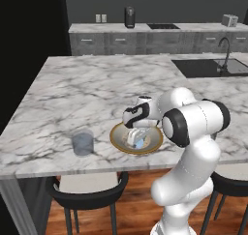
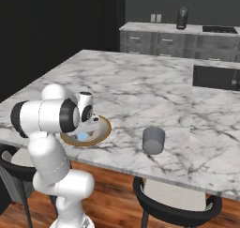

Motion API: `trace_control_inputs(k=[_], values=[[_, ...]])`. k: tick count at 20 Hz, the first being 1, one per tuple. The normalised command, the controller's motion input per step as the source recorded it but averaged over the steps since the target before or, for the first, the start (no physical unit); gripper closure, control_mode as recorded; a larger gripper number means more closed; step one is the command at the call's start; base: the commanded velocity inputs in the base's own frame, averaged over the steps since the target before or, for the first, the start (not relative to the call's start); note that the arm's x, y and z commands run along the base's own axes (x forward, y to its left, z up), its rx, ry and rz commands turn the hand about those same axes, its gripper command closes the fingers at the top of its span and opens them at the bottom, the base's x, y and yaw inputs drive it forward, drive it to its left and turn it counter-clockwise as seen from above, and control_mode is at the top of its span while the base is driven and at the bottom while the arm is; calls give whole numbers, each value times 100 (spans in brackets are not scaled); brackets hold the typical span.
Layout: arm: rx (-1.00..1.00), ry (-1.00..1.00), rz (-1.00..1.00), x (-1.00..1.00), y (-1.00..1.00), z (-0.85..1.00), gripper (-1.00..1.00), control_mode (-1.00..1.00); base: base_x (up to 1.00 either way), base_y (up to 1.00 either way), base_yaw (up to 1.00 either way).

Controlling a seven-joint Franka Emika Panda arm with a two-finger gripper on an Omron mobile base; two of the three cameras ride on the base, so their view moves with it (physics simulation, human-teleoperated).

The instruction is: There are four ice cubes in the ice bowl. Place two ice cubes in each glass of water.

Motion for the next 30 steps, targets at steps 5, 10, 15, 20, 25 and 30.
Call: trace_control_inputs(k=[5,10,15,20,25,30], values=[[0,3,-3,0,15,-42,100,-100,0,0,0],[0,1,-4,-13,0,-20,100,-100,0,0,0],[0,0,-18,-43,2,32,100,-100,0,0,0],[0,0,-33,-43,1,84,100,-100,0,0,0],[-3,0,-49,-30,-25,64,100,-100,0,0,0],[-15,-3,-46,-26,-61,65,100,-100,0,0,0]])
